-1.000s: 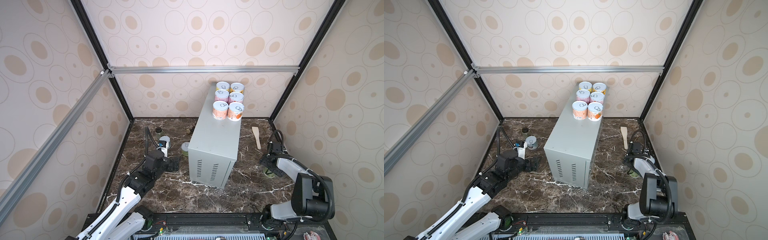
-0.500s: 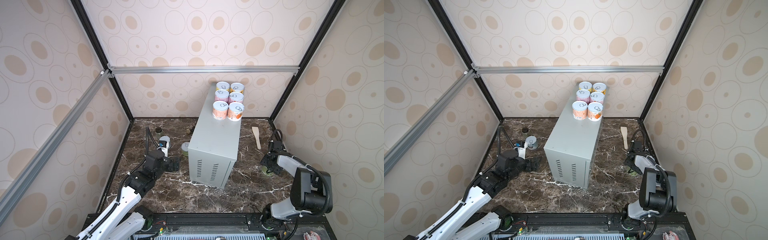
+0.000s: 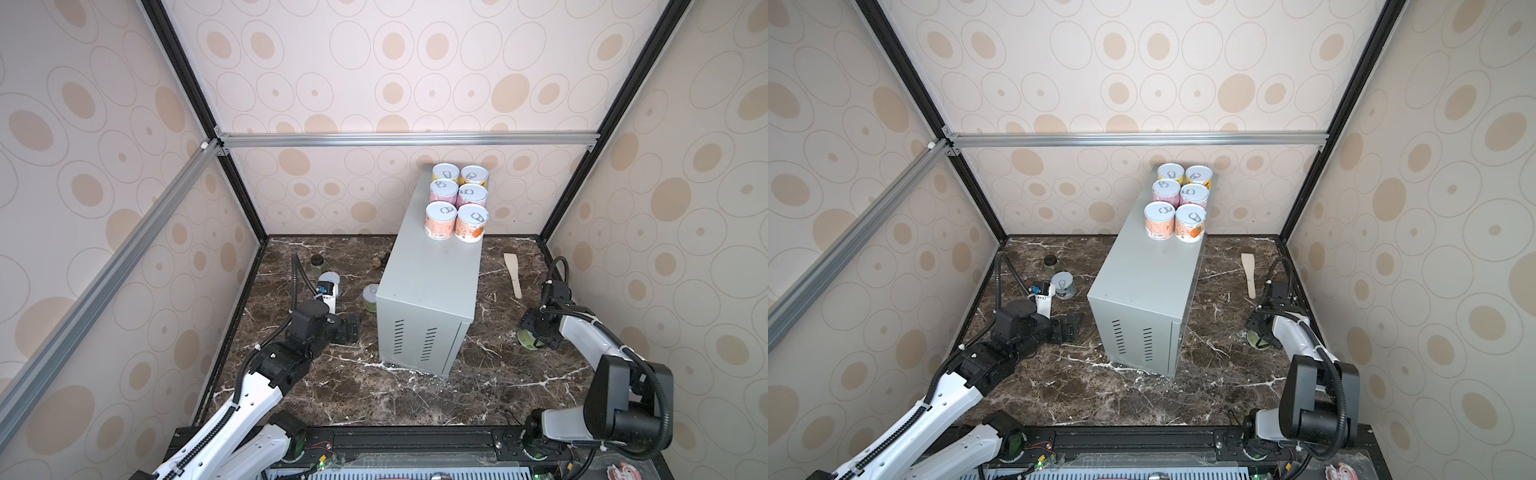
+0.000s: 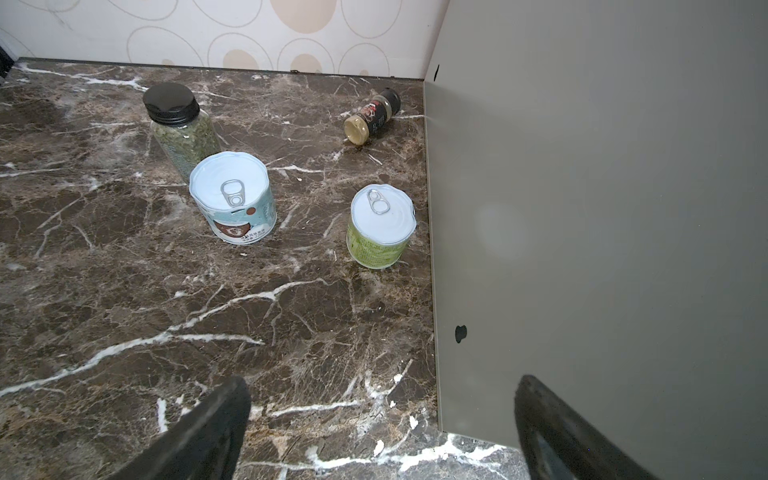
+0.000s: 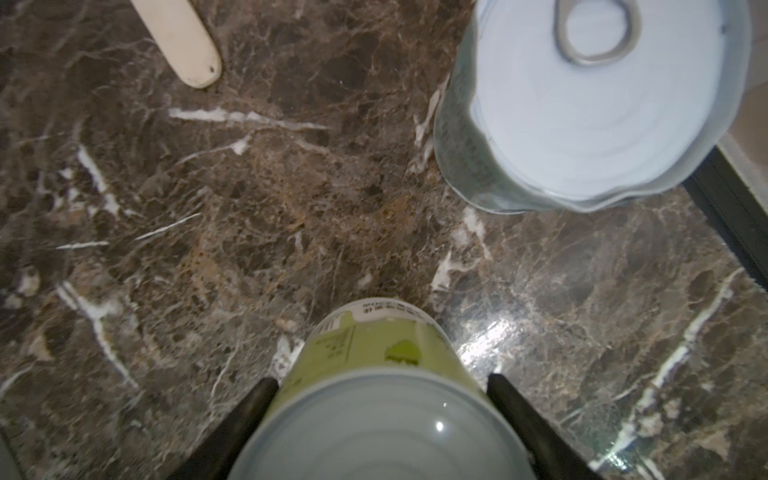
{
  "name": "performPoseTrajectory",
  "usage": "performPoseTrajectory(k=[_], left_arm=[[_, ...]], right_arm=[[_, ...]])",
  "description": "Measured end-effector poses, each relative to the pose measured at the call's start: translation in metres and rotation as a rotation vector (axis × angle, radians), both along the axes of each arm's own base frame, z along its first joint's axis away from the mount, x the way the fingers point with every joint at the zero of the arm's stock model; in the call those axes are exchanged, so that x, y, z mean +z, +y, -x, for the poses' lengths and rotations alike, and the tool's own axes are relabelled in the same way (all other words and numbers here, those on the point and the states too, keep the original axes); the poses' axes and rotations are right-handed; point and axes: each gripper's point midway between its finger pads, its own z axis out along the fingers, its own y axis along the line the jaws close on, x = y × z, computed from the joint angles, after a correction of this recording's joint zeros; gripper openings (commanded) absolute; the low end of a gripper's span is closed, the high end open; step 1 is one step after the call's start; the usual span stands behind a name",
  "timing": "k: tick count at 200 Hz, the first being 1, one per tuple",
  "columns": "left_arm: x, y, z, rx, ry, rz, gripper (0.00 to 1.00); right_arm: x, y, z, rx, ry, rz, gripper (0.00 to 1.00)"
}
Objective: Place and organize the canned foods onto the counter
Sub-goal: 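Lift the green-labelled can with the right gripper up toward the box top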
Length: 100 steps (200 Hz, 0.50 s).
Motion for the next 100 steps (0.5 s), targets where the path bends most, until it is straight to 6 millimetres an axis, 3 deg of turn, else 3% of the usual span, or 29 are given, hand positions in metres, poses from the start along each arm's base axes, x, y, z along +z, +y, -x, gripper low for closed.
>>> performPoseTrajectory(k=[50,100], left_arm=[[0.000,-0.001,0.000,-0.003,0.001,0.002,0.99],[0.001,-0.001,0.000,-0.003,-0.003,0.005,0.99]], right_arm=[[0.034,0.016,0.004,0.044,-0.071,-0.066,0.51],[0.087,0.032,0.010,0.104,-0.176,-0.109,0.52]])
